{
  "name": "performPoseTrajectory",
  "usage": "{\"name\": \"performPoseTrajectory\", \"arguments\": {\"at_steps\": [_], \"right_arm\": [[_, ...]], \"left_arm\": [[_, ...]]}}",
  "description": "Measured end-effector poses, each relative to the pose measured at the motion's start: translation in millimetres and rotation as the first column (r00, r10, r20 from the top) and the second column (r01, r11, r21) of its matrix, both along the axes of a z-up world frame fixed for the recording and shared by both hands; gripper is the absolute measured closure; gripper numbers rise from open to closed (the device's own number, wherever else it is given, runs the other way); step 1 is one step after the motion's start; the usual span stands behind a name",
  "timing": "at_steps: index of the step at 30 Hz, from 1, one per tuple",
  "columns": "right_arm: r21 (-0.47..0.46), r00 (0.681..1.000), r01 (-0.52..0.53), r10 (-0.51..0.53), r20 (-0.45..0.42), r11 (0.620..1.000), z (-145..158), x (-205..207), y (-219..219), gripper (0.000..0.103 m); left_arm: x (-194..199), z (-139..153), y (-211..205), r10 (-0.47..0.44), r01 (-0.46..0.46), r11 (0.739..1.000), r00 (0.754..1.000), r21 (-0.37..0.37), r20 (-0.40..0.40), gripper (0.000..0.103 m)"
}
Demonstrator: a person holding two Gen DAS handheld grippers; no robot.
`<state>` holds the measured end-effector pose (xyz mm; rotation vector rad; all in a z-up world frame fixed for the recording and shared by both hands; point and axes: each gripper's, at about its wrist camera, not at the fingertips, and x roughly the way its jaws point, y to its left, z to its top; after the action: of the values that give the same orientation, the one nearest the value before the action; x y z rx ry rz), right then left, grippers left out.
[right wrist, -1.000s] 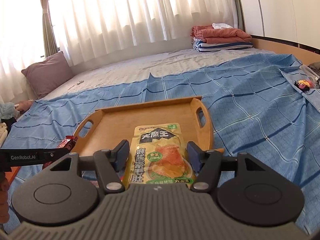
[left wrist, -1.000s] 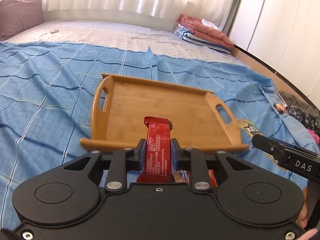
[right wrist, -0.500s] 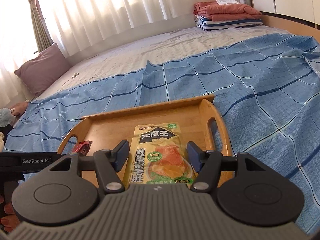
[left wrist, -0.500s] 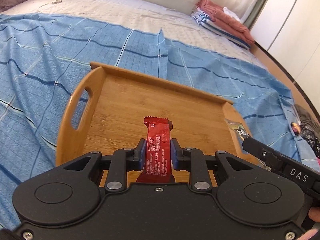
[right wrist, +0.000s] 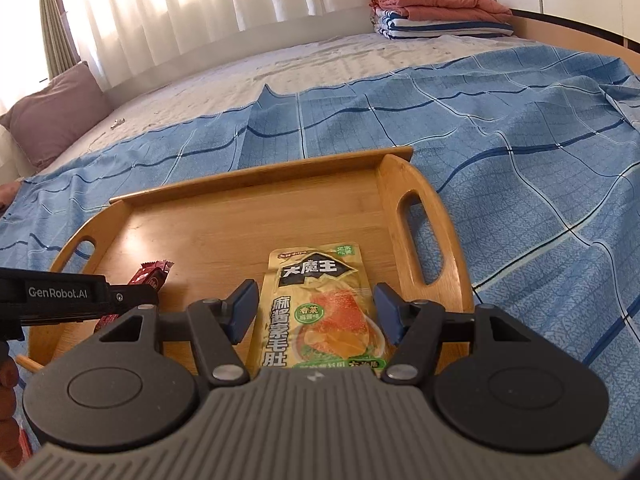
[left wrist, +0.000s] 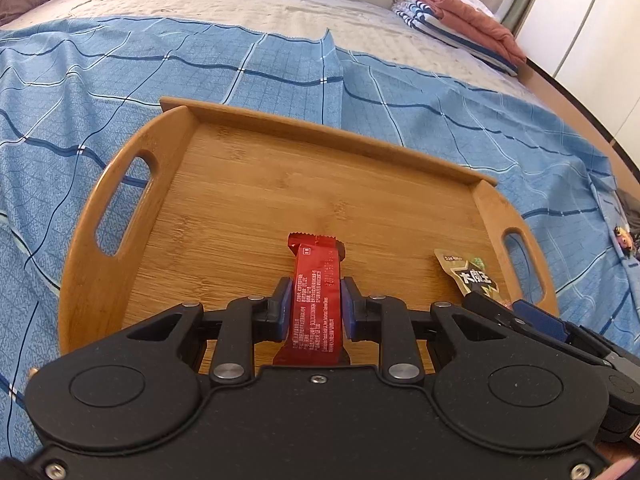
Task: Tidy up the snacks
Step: 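Carry the red bar with left tool while right tool carries yellow bag to tray, then open left tool onto the tray while right tool releases the yellow bag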
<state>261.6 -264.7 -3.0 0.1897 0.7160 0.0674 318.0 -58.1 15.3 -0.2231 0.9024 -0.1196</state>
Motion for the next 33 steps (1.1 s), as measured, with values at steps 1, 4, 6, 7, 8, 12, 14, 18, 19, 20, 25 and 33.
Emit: {"name": "performPoseTrajectory", "arguments": {"at_steps": [1, 4, 6, 7, 8, 12, 14, 18, 19, 20, 25, 33], "right_arm": [[-0.006, 1.000, -0.002, 0.002, 0.002, 1.000, -0.8, 0.1, 1.0, 0.038], [-0.018, 1.000, -0.010, 0.010, 0.002, 1.000, -3.7, 0.6, 4.2, 0.038], [-0.029, 1.000, -0.011, 0.011, 0.004, 1.000, -5.7, 0.0, 5.6, 0.038], [-0.038, 1.000, -0.013, 0.013, 0.007, 0.999, -5.6, -0.6, 6.4, 0.038], [-0.045, 1.000, -0.015, 0.016, 0.008, 0.999, -5.9, -0.9, 7.3, 0.038], [-0.057, 1.000, -0.020, 0.021, 0.009, 0.998, -6.2, -1.0, 8.0, 0.037], [-0.059, 1.000, -0.022, 0.022, 0.010, 0.998, -6.3, -0.8, 8.2, 0.037], [-0.058, 1.000, -0.022, 0.023, 0.009, 0.998, -6.4, -0.5, 8.3, 0.035], [-0.057, 1.000, -0.023, 0.023, 0.009, 0.998, -6.4, -0.4, 7.7, 0.029], [-0.051, 1.000, -0.025, 0.026, 0.008, 0.998, -6.1, -0.8, 7.3, 0.027], [-0.054, 0.999, -0.033, 0.034, 0.019, 0.998, -0.1, -5.4, 7.7, 0.021], [-0.056, 0.997, -0.049, 0.053, 0.060, 0.997, 19.6, -29.3, 6.9, 0.013]], "left_arm": [[-0.6, 0.1, -1.0, 0.000, 0.000, 1.000, 1.000, 0.003, 0.007, 0.079], [-0.6, -0.3, -3.9, -0.005, 0.005, 1.000, 1.000, 0.004, 0.013, 0.079], [0.1, -0.6, -6.6, -0.011, 0.010, 1.000, 1.000, 0.007, 0.016, 0.079], [-0.2, -0.7, -8.1, -0.013, 0.013, 1.000, 1.000, 0.011, 0.019, 0.079], [-0.5, -0.8, -9.0, -0.015, 0.015, 1.000, 1.000, 0.015, 0.022, 0.079], [-1.6, -1.4, -12.0, -0.024, 0.023, 0.999, 0.999, 0.027, 0.032, 0.079], [-2.0, -1.8, -13.1, -0.029, 0.028, 0.999, 0.999, 0.032, 0.037, 0.079], [-3.5, -0.9, -13.2, -0.022, 0.020, 0.999, 0.999, 0.038, 0.041, 0.073], [-4.0, -0.6, -12.7, -0.021, 0.019, 0.999, 0.999, 0.035, 0.040, 0.067], [-4.4, 0.1, -11.9, -0.020, 0.018, 0.999, 0.999, 0.035, 0.040, 0.064], [-13.1, 10.6, -7.2, -0.027, 0.022, 0.998, 0.996, 0.055, 0.080, 0.038], [-48.7, 37.0, 3.8, -0.076, 0.062, 0.995, 0.981, 0.081, 0.180, 0.014]]}}
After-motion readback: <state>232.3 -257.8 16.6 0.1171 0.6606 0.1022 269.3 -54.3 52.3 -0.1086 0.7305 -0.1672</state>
